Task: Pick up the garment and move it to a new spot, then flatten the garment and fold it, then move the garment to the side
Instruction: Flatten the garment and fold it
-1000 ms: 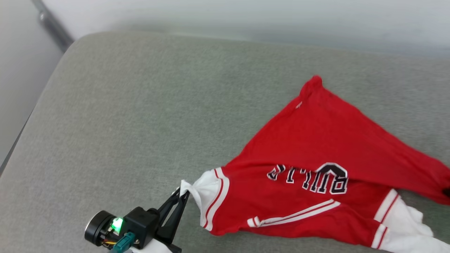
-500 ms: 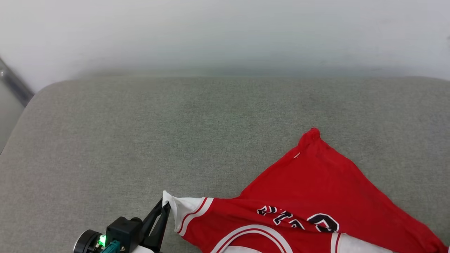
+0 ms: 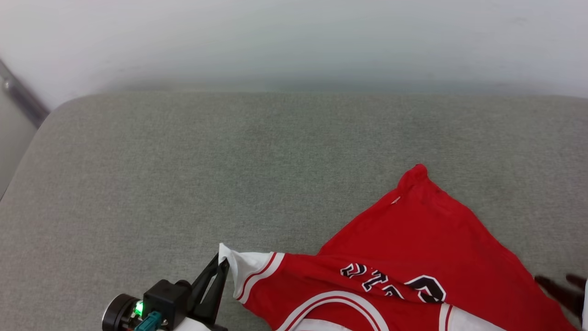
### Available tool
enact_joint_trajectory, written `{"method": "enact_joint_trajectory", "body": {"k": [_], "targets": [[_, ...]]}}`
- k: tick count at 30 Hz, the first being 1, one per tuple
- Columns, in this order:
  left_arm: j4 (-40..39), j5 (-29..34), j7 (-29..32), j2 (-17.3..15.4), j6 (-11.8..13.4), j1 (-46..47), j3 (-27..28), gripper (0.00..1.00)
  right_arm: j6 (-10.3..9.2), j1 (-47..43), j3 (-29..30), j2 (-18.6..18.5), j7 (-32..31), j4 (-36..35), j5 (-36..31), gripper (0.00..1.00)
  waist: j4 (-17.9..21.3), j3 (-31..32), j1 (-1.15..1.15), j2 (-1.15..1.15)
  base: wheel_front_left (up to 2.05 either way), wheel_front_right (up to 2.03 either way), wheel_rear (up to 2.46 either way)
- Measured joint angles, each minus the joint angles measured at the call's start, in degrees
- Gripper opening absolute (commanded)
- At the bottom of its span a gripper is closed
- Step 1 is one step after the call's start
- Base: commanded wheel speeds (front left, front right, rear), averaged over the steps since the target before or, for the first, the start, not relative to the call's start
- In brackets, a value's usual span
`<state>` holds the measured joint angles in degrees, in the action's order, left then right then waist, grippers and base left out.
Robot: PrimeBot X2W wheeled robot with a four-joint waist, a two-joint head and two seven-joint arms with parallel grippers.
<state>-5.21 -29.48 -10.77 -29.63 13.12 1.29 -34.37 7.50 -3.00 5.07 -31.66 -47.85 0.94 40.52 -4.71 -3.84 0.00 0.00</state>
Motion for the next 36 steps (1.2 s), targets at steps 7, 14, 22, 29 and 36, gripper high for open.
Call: {"method": "enact_joint_trajectory", "body": {"k": [7,14,22,29,36], "targets": [[-3.30,1.65,0.36,0.45,-0.11,2.51,-1.14,0.00,0.00,10.45,-4.10,-3.35,-2.23,-4.41,1.26,1.00,-2.32,-3.35,0.00,0.00,0.00,0.00,0.00],[-6.34,3.67,1.27,1.81,-1.22,6.24,-3.47,0.00,0.00,21.97,-10.42,-3.07,-5.81,-1.70,-1.42,1.00,-6.65,-7.58,0.01,0.00,0.00,0.00,0.00],[-8.11,4.57,1.57,4.05,-1.60,8.41,-5.21,0.00,0.00,29.30,-13.89,-2.66,-7.79,8.32,-4.82,1.00,-12.52,-11.49,0.01,0.00,0.00,0.00,0.00],[-7.60,4.59,1.23,5.39,-2.36,9.06,-6.71,0.00,0.00,32.04,-16.42,-4.07,-7.21,14.49,-6.94,1.00,-16.62,-14.41,0.01,0.00,0.00,0.00,0.00],[-6.03,4.43,0.51,7.05,-3.03,9.51,-8.06,0.00,0.02,33.21,-18.56,-5.71,-6.57,17.42,-7.83,1.00,-18.95,-15.82,0.01,0.00,0.00,0.00,0.00]]}}
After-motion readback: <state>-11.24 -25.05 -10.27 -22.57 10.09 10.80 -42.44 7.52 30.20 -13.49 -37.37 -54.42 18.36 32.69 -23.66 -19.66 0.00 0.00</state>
